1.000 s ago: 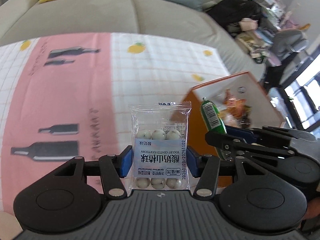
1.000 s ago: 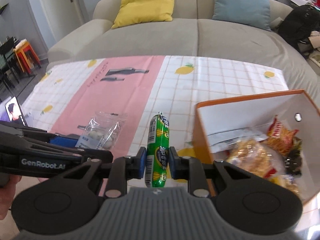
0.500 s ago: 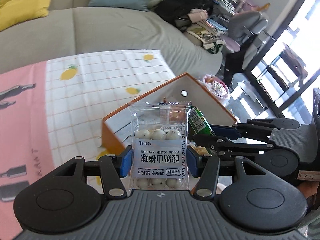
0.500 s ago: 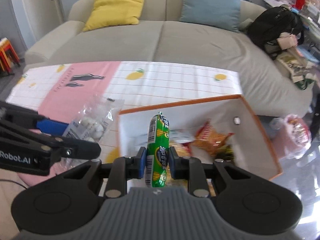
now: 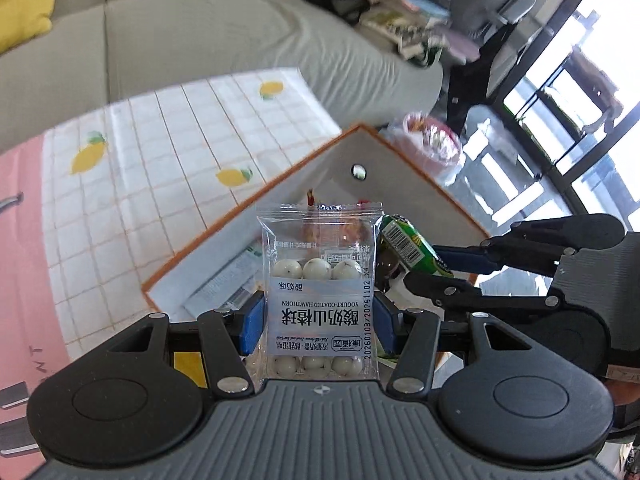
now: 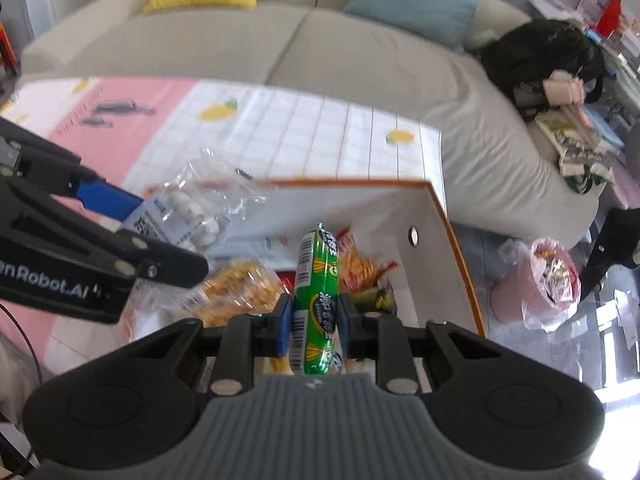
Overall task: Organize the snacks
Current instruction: 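Lower both items into the box and open both tools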
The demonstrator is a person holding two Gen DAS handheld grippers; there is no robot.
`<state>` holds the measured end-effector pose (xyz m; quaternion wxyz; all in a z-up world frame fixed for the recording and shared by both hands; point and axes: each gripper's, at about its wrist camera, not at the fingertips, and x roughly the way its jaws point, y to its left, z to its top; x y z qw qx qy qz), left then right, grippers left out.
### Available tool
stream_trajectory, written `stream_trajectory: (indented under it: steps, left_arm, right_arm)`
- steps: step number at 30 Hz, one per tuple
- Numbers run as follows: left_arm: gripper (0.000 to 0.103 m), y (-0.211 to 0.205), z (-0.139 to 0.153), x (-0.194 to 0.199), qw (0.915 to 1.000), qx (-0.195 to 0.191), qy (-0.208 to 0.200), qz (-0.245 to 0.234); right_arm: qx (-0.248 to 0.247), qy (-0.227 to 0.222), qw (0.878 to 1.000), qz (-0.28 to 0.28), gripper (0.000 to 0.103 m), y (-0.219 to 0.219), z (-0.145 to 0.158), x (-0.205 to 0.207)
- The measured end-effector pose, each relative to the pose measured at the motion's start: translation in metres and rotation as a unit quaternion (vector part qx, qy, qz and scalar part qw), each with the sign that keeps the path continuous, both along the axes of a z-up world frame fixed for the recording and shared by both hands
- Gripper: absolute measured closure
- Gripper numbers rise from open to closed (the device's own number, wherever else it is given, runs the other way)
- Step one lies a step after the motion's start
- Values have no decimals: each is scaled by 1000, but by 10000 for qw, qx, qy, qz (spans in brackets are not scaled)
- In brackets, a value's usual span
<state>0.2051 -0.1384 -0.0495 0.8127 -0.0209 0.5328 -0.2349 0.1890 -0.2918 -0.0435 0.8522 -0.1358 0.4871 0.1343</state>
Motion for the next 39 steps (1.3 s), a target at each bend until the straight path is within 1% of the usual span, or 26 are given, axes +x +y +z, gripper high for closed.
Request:
stream_trajectory:
  steps: [3,6,9,12,16,20,24,28,30,32,36,38,39]
  left_arm:
    - [40,-10,-16,9,9997,222,97,-48]
    - [40,-21,-31,16,9990,365,208,-134]
    - [40,-30,-39,21,9979,565,227,-207]
    - [40,-38,-48,24,9957,863,226,-265]
    - [37,-46,-61,29,9926,1106,361,-357]
    - [35,-52,-66,30,9888,1395,357,-390]
    - [33,-53,-69,32,9863,1520,443,-462]
    - [27,-51,-65,29,9865,1536,295,-495]
    - [25,-51,-61,28,9866,1531,221,-526]
    - [23,-51,-54,26,9866,1520,142,-576]
    - [22,-48,-40,21,9863,1543,-43,-586]
    - [22,-43,-30,16,9870,1500,-162,-558]
    - [22,-40,-24,13,9873,1479,-225,-532]
  right_arm:
    - [-186,209,9996,-29,82,-6,-17,12]
    - [-362,358,9987,-78,82,-11,-33,25]
    - [-506,452,9976,-163,82,-16,-46,36]
    - [-590,521,9966,-226,82,-20,-57,42]
    - [-726,607,9953,-185,82,-20,-70,48]
    - [-821,707,9940,-118,82,-19,-80,49]
    - [-925,809,9924,-52,82,-16,-88,50]
    - [-955,844,9918,-48,82,-14,-90,50]
    - [-974,824,9918,-57,80,-14,-89,49]
    - [-990,752,9922,-43,65,-12,-83,47]
    - [-1073,613,9923,17,57,-7,-71,43]
    - [-1079,525,9928,-8,42,-6,-62,40]
    - [-1055,474,9933,-23,40,-6,-57,38]
